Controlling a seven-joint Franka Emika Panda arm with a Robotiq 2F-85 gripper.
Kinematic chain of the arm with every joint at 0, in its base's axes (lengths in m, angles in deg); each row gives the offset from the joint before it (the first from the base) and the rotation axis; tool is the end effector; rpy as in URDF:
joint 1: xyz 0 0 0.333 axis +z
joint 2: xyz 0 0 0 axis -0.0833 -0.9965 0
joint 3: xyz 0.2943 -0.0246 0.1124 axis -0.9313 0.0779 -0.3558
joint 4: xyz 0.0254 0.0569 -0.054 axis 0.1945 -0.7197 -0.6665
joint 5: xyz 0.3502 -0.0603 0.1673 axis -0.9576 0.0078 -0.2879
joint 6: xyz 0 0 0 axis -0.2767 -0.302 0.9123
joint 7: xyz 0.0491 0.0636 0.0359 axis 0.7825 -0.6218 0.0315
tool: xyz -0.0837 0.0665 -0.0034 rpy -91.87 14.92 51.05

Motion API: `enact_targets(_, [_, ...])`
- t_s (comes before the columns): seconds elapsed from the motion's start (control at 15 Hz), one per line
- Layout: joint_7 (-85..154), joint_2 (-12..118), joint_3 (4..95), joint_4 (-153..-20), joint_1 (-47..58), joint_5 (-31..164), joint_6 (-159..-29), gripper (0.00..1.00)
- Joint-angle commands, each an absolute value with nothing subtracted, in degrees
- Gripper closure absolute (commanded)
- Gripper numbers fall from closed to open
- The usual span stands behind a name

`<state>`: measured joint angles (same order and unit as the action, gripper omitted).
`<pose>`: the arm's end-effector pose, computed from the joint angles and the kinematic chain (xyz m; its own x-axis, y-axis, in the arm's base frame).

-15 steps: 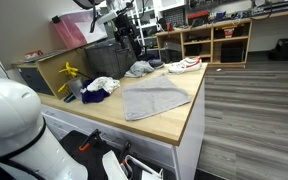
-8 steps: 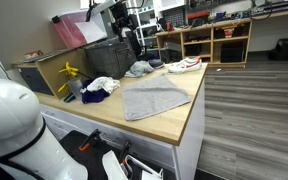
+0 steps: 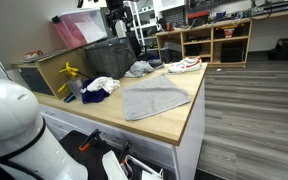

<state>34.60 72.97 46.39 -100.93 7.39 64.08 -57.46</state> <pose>0.5318 0.0149 0.5339 0.9949 -0.0465 -0.0900 -0.0454 -0.9989 0.0141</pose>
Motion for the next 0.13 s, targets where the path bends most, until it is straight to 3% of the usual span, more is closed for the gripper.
enact_targets(0.0, [34.66,72.90,45.69,-100.34,6.67,63.82,-56.44,0.00])
enact_targets(0.07, [34.66,72.87,45.68,-100.17,6.68,63.74,-56.17,0.00])
